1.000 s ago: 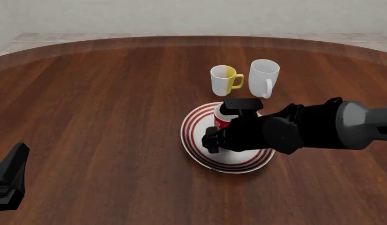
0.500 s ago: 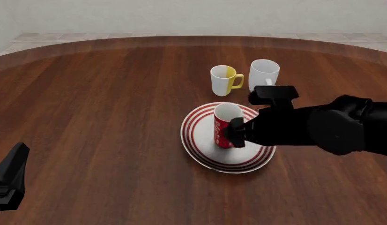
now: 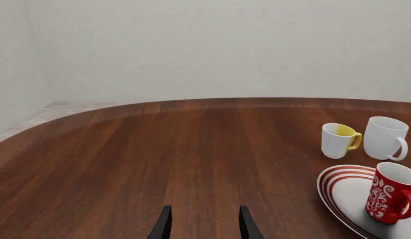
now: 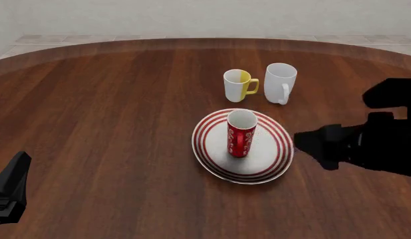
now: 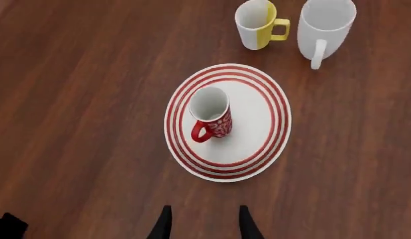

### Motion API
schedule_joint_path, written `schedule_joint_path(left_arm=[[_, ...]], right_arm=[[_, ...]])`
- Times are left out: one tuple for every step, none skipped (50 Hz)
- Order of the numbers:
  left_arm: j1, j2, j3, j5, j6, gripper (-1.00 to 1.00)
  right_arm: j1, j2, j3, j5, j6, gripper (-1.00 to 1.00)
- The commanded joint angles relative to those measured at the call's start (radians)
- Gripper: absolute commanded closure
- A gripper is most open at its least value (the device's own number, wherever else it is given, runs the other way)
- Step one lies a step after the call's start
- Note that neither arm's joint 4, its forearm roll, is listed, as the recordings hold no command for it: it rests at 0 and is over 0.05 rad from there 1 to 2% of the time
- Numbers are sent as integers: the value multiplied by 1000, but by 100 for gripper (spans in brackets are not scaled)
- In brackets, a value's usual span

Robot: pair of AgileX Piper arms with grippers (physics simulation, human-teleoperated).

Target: Pick up the red mug and put it on the plate

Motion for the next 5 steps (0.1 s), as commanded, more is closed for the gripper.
schedule_joint_path(left_arm=[[0, 0, 0, 0, 0, -100], [0, 0, 0, 0, 0, -100], [0, 0, 0, 0, 0, -100], [0, 0, 0, 0, 0, -100], [0, 0, 0, 0, 0, -100]], right_arm=[[-15, -274, -67, 221, -35, -100], [-14, -288, -81, 240, -31, -100], [-12, -302, -91, 252, -36, -100], [-21, -325, -99, 274, -43, -100], [-19, -347, -109, 296, -40, -100]])
